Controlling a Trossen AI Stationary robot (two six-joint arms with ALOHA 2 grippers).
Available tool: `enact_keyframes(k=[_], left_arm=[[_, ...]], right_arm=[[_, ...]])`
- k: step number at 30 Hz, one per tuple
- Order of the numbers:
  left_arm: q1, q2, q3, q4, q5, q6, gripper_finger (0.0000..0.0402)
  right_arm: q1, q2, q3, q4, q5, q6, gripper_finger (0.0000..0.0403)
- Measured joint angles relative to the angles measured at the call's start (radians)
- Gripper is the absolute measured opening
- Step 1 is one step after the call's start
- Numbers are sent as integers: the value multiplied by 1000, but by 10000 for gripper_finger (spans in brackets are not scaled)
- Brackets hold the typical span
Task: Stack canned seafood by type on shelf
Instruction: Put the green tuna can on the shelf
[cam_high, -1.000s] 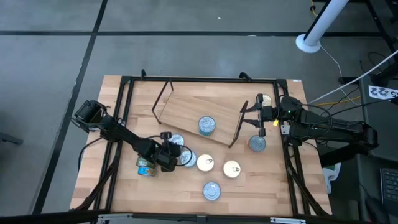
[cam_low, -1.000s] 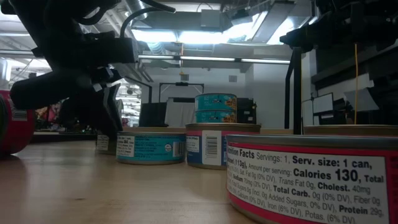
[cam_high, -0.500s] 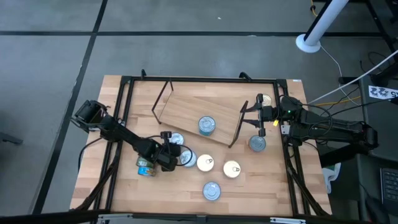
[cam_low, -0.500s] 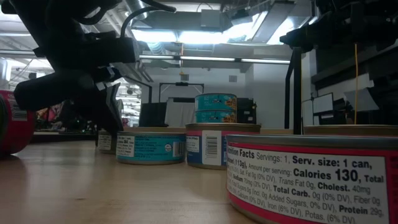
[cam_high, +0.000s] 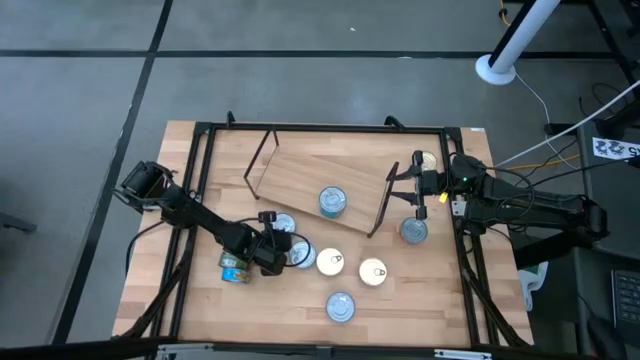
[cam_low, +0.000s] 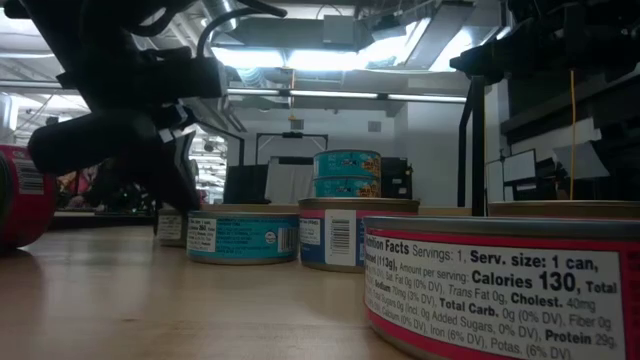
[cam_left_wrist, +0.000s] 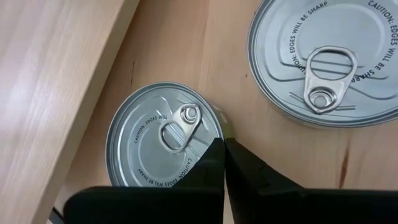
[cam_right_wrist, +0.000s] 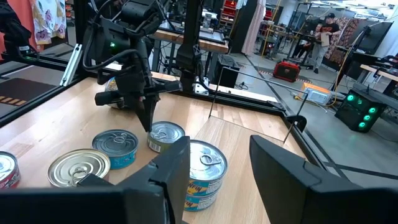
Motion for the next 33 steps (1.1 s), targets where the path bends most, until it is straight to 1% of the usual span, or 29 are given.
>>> enact_keyframes(k=[10,21,33], left_arm=[[0,-1,3,2,-8,-13,0],[0,-2,49,0,-9,12,0],[0,-2,86,-21,-49,38,0]], right_arm=[[0,0,0,0,0,0,168],[0,0,0,0,0,0,168],[0,0,0,0,0,0,168]])
